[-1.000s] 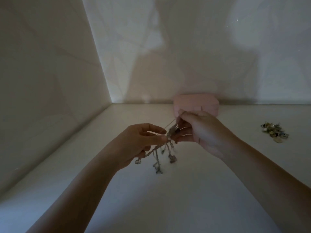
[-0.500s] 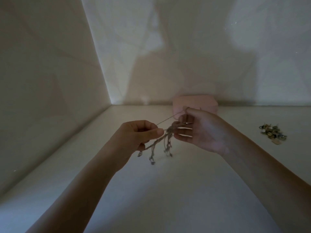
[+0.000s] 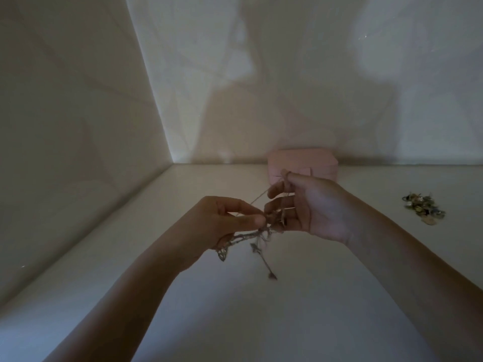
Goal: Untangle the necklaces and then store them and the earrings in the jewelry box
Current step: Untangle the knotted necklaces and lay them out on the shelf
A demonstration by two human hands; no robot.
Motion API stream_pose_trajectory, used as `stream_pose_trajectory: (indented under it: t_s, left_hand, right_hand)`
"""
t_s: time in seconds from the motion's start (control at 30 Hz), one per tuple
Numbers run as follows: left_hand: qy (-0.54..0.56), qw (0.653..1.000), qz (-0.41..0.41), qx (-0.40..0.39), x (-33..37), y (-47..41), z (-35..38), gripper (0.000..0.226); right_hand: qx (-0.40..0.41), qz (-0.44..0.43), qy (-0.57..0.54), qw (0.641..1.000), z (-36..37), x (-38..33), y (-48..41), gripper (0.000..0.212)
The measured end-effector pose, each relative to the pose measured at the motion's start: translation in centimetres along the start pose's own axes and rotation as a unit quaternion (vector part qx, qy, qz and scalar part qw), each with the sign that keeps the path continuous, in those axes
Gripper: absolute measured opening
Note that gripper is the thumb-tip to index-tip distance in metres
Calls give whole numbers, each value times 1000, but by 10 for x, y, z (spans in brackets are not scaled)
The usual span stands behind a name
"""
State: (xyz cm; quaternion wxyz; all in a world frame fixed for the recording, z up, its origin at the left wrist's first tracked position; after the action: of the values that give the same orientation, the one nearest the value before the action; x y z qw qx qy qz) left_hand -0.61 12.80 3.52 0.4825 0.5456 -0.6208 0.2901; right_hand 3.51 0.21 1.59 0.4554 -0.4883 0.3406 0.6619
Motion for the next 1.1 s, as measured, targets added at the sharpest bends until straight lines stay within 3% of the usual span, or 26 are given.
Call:
stream_pose_trajectory:
  t_s: [0.13, 0.3, 0.47, 0.63, 0.87, 0.93, 1.03, 1.1]
  left_hand:
    - [-38, 999, -9, 26, -2, -1, -9, 28]
    - [-24, 999, 3, -41, -4, -2, -1, 23]
    - [14, 999, 8, -42, -6, -4, -2, 22]
    - [121, 991, 9, -56, -4, -5, 1, 28]
    - [163, 986, 9, -34, -5, -6, 0, 32]
    - [186, 982, 7, -14, -5, -7, -1, 33]
    - [224, 974, 15, -14, -4, -8, -1, 37]
    - [248, 968, 12, -26, -3, -8, 0, 35]
  right_hand:
    - [-46, 46, 36, 997, 3, 8, 2, 42]
    - [-98, 113, -8, 989, 11, 17, 7, 39]
    - [-120, 104, -71, 985, 17, 14, 8, 36]
    - [-143, 0, 24, 989, 23, 7, 6, 10]
    - [-120, -118, 153, 974, 19, -11, 5, 7]
    - [-82, -170, 227, 955, 16, -20, 7, 12]
    - [0, -250, 380, 891, 11, -32, 9, 12]
    - [42, -298, 412, 860, 9, -38, 11, 12]
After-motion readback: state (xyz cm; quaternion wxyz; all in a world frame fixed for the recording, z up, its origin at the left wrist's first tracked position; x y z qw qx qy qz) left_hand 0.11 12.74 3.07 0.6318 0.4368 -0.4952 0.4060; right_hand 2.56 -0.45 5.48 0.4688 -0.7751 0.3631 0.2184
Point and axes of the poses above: each hand's wrist, its own y-axis away from the middle knuckle, its own z-axis out of the palm, x = y × z, the point moved 8 cm from there along -y, towards the middle knuckle, and after that the axes turned 11 degrees about -z, right-handed, at the moved point
